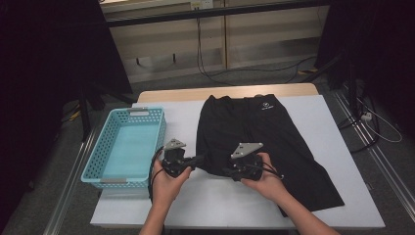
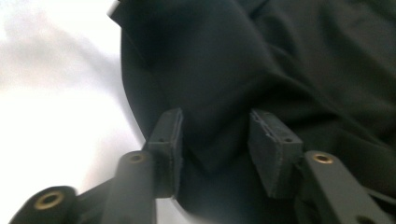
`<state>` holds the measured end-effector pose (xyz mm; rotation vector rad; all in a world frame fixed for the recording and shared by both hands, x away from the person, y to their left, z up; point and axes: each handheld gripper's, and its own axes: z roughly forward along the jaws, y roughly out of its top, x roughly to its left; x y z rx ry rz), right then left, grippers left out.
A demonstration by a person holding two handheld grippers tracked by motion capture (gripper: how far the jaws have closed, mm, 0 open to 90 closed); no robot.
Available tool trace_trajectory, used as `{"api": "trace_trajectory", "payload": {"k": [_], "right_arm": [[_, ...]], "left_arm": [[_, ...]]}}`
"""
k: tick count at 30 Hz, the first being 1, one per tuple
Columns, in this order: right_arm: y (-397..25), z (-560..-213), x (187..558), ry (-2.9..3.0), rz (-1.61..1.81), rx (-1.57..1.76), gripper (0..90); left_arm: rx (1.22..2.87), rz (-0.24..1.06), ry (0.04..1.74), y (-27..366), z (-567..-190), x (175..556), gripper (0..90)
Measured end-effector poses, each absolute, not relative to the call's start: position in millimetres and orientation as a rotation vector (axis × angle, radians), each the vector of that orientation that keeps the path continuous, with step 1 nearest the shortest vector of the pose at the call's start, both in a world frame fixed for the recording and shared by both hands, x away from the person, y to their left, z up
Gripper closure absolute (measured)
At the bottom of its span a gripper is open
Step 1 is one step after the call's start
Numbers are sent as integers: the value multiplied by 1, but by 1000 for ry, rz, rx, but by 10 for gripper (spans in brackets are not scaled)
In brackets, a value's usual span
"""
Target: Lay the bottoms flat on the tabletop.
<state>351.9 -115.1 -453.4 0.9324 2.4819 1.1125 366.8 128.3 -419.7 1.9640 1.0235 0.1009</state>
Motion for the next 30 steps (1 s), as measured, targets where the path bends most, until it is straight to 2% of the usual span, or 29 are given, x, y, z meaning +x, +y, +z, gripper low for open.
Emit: {"api": "trace_trajectory", "payload": {"k": [2,5,6,7,12,15,28,30], "right_arm": [[-108,-459,354,2482,1071,912,526],[-111,-455,359,2438,1092,958,795],[-115,-453,361,2425,1127,988,861],[-120,-450,362,2406,1151,1014,874],[-140,-436,364,2351,1238,1087,873],[-145,-429,361,2338,1275,1096,876],[-154,-427,361,2319,1281,1129,895],[-155,-427,361,2314,1278,1137,893]], "left_arm": [[1971,103,1033,129,-424,367,855],[1978,117,1035,131,-427,368,798],[1977,117,1034,132,-426,368,787],[1975,119,1033,133,-426,368,764],[1981,129,993,130,-425,367,596],[1985,111,962,124,-424,366,527],[2087,38,867,94,-441,357,461],[2113,58,850,88,-446,356,461]]}}
